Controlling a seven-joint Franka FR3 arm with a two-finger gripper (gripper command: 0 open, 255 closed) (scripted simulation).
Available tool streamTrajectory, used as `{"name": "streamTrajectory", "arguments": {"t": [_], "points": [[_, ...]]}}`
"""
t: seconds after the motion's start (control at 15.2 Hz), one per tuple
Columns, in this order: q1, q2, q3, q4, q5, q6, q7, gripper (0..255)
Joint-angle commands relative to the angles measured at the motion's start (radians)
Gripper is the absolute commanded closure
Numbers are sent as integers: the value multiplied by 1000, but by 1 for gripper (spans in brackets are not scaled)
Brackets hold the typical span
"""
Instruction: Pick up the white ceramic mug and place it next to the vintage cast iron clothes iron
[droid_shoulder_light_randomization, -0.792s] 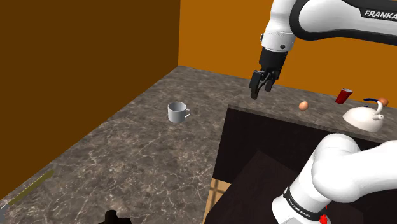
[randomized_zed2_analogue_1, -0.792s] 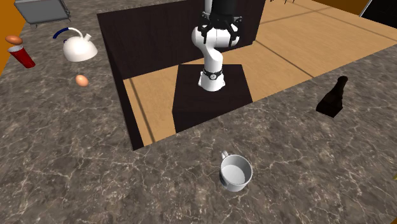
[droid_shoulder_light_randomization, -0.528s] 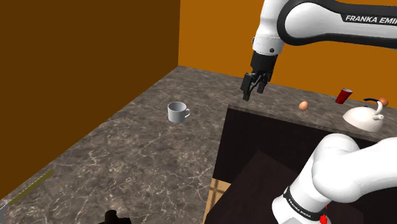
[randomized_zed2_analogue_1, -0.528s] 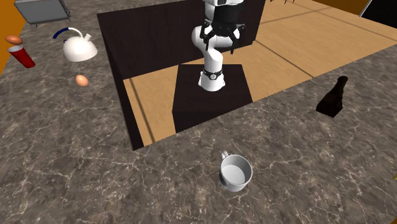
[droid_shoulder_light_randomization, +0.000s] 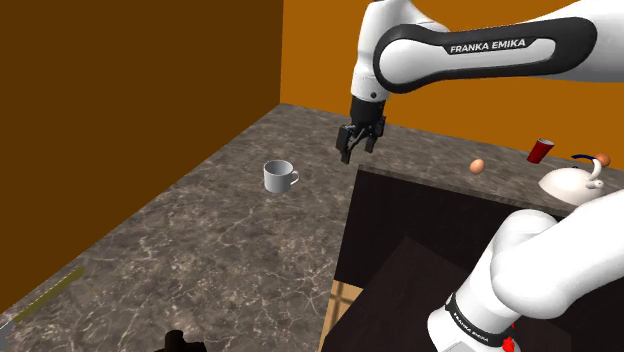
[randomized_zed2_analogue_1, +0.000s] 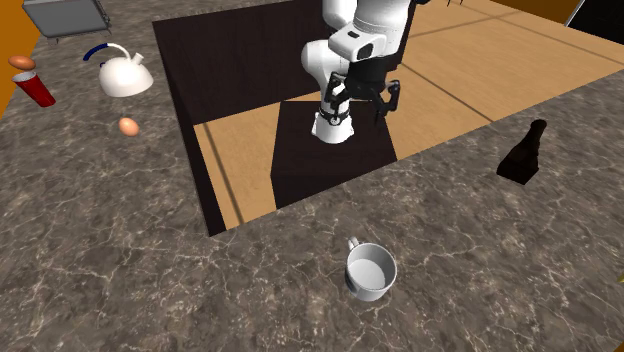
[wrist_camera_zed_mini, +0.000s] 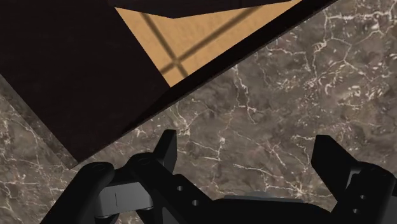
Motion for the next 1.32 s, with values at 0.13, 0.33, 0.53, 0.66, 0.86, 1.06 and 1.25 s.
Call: {"name": "streamTrajectory", "arguments": {"t": [0.13,0.33,0.53,0.66,0.86,1.06,1.25], "points": [[3,139,12,54,1,91,21,0],[6,250,21,112,-1,148,38,0],[10,362,29,182,-6,194,55,0],[12,437,34,235,-10,218,66,0],[17,551,40,325,-18,246,82,0],[24,667,43,428,-27,263,97,0],[32,785,45,545,-36,267,110,0]]}}
